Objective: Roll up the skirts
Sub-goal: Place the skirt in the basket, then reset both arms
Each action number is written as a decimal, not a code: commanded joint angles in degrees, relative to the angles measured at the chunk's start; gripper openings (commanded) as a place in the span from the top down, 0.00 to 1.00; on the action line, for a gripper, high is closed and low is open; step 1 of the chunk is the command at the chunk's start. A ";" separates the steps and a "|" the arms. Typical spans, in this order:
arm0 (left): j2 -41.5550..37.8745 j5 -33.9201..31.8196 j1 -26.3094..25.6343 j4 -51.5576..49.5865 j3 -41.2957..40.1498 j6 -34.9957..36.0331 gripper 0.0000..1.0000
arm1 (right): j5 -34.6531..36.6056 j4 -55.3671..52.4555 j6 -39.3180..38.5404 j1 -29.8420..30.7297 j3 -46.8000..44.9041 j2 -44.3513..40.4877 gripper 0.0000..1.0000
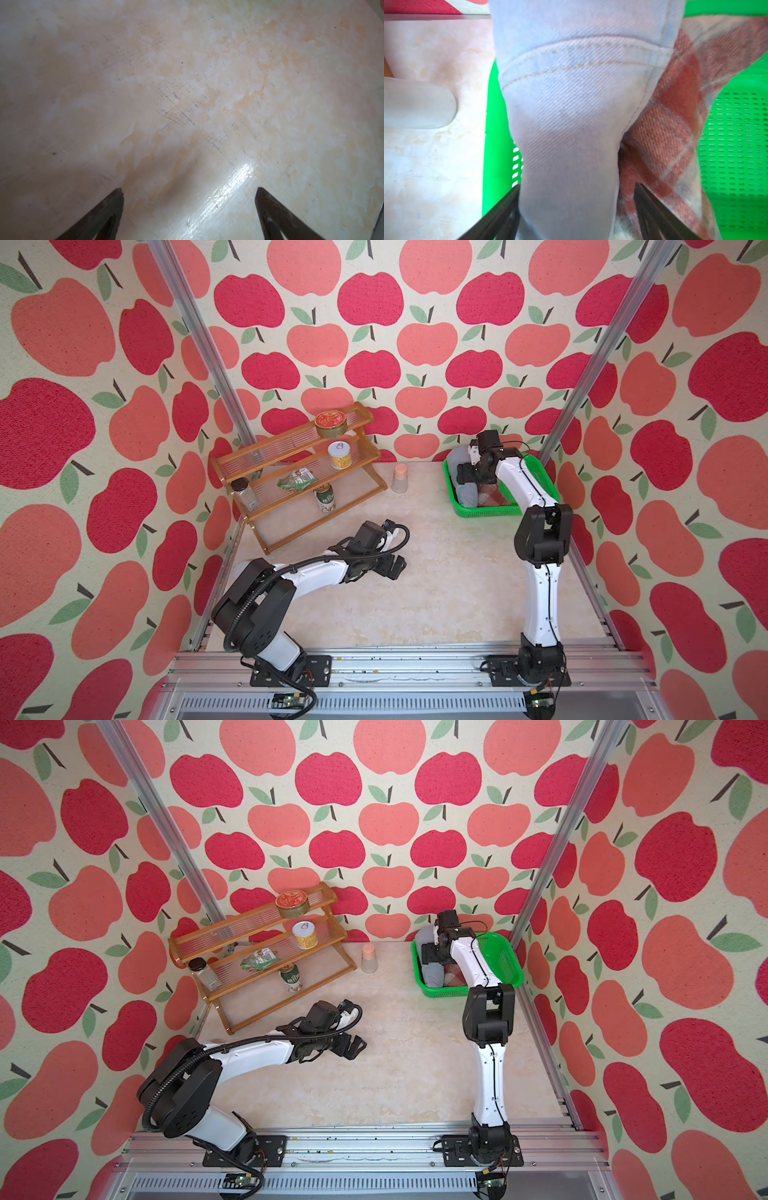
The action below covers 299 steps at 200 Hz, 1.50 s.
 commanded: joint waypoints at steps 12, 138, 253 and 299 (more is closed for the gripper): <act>-2.44 -1.26 0.97 -2.34 2.31 -1.00 0.00 | -3.06 1.80 -0.75 -1.21 -2.73 -4.38 0.14; -17.16 -18.12 28.43 -0.55 -2.02 -13.99 0.01 | 14.84 56.98 -0.42 -1.48 -83.18 -59.16 0.01; 1.21 -25.97 38.05 16.15 -5.74 4.59 0.01 | 22.24 93.78 -8.06 -4.89 -103.82 -50.39 0.01; 4.41 -19.03 41.40 22.15 -5.54 6.93 0.01 | 15.24 92.85 -8.14 -6.41 -100.62 -44.19 0.01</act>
